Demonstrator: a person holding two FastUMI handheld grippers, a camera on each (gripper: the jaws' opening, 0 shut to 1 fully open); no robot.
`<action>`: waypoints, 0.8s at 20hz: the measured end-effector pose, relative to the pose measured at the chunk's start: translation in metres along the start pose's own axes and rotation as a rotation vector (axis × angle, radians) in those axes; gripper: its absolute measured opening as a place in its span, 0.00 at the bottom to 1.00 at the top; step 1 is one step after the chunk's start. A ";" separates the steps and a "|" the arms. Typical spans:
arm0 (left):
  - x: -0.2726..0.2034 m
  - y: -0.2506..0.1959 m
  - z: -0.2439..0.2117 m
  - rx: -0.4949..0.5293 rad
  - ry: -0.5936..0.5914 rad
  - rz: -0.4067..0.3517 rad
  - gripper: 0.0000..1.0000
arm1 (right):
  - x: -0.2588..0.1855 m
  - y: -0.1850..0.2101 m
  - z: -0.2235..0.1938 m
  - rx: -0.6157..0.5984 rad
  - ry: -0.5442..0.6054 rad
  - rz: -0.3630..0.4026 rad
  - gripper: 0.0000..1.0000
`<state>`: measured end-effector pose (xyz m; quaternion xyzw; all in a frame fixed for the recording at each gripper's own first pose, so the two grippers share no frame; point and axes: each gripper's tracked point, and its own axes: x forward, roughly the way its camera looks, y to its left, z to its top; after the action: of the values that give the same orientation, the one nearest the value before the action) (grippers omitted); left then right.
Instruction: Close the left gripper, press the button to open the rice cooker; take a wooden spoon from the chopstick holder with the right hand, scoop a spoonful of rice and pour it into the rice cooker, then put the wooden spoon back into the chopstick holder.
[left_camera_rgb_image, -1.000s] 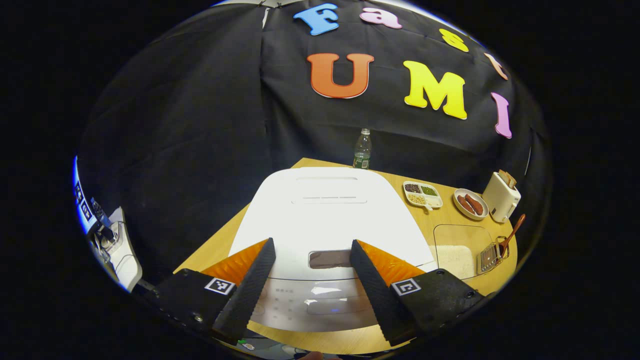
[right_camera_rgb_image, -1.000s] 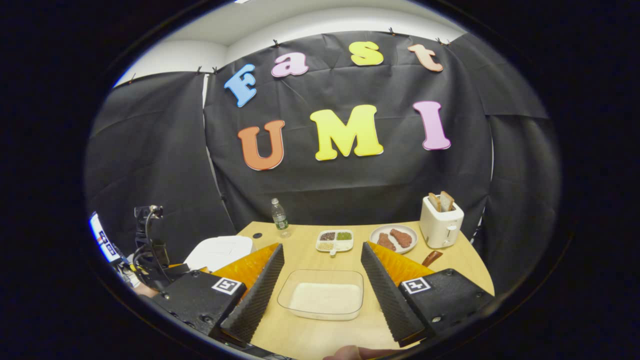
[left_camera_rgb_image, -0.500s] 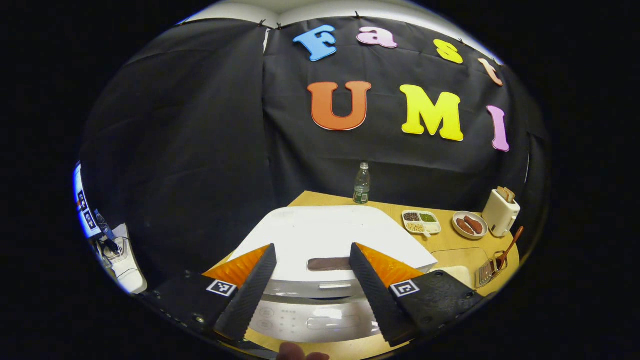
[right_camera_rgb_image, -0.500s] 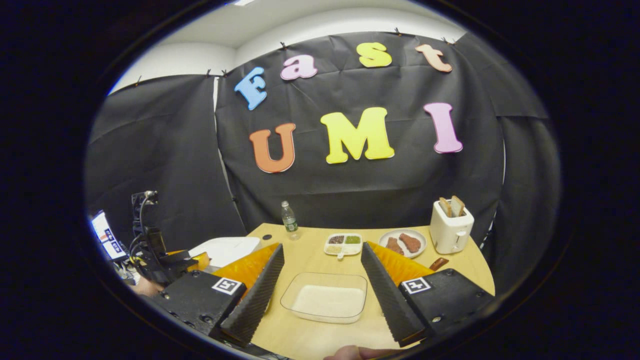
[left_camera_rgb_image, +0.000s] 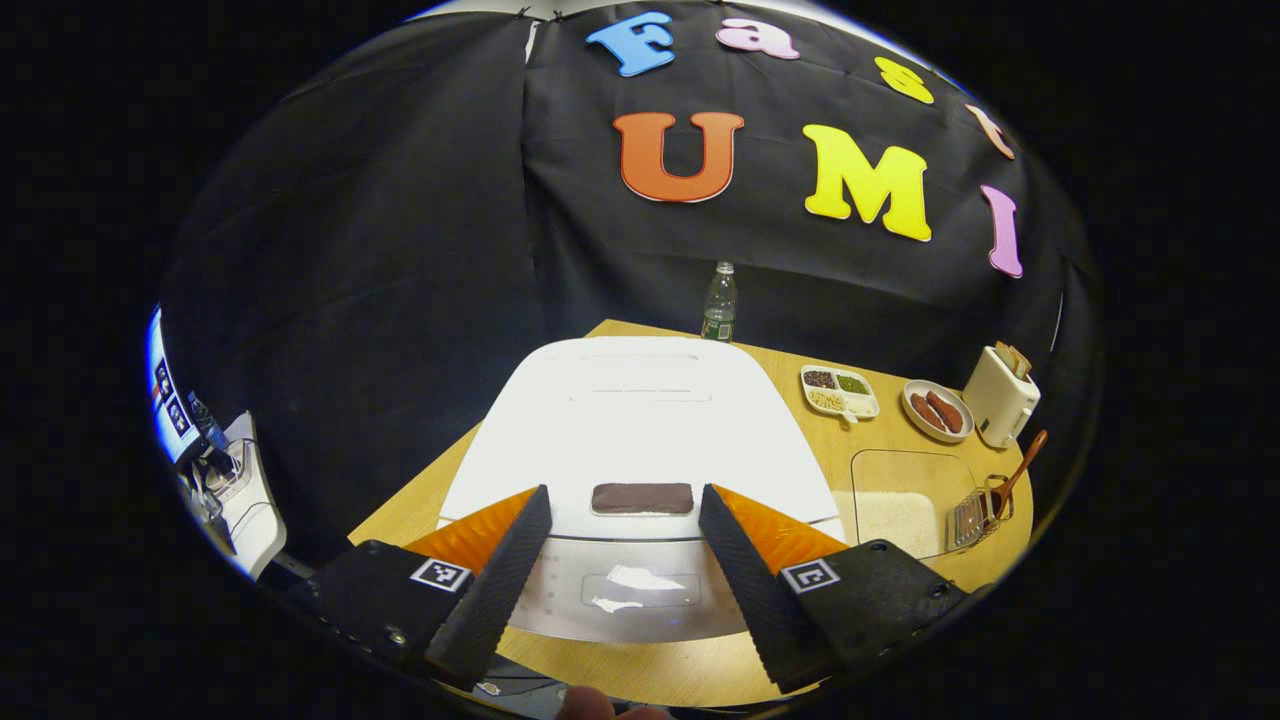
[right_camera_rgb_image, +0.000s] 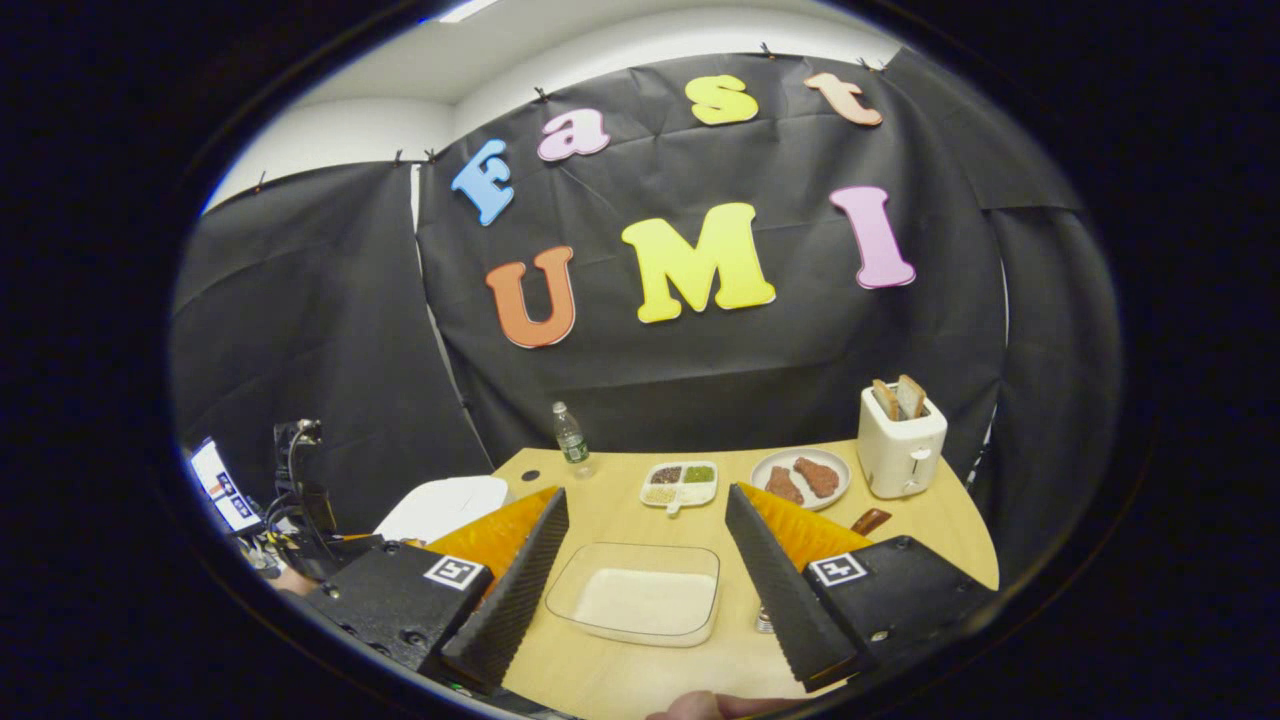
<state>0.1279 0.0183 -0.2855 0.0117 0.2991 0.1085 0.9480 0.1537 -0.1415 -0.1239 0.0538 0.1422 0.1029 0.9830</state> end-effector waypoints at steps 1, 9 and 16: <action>0.000 0.000 -0.001 0.004 0.012 -0.004 0.98 | 0.001 -0.002 0.000 0.002 0.001 -0.001 1.00; 0.001 0.002 -0.006 -0.011 0.052 -0.010 1.00 | 0.007 0.000 -0.019 0.033 0.038 0.014 1.00; -0.003 0.006 0.007 0.005 -0.022 0.003 0.97 | -0.004 0.004 -0.005 0.027 0.004 0.002 1.00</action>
<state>0.1285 0.0237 -0.2780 0.0158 0.2888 0.1089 0.9510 0.1474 -0.1384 -0.1270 0.0672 0.1456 0.1020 0.9818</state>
